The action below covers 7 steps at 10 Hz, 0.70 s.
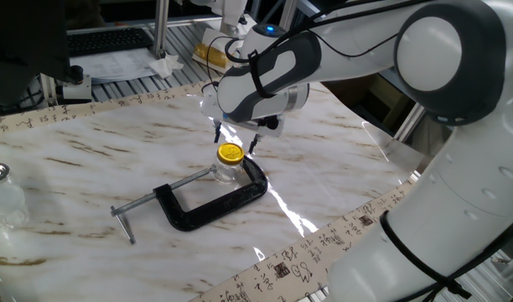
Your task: Unscrew the lid from the jar
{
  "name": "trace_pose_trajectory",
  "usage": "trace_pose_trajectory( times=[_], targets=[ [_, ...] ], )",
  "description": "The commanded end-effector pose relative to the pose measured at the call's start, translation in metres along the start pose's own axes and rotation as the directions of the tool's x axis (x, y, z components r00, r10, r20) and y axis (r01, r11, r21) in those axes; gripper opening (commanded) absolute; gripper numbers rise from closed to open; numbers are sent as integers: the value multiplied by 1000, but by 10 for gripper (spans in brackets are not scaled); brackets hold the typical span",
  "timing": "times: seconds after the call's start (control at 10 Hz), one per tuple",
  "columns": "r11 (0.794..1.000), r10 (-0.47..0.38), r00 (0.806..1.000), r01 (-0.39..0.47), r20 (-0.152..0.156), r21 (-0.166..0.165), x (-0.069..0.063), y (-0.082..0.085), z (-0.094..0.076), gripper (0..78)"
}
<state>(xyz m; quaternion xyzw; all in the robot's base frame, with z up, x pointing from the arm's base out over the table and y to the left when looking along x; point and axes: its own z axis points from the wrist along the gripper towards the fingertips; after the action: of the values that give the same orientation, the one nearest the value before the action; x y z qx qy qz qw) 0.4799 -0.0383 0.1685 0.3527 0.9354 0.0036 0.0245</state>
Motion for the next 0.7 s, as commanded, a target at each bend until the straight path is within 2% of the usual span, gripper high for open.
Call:
trace_pose_trajectory(
  times=[0.1,0.3,0.5,0.7],
  targets=[
    [943,333,943,-333,29,-5,-3,19,3,774],
    [929,371,928,-371,44,-9,-3,19,6,774],
    [921,390,917,-391,80,-6,-2,17,14,774],
    [917,398,913,-399,85,-5,-2,16,18,774]
  ],
)
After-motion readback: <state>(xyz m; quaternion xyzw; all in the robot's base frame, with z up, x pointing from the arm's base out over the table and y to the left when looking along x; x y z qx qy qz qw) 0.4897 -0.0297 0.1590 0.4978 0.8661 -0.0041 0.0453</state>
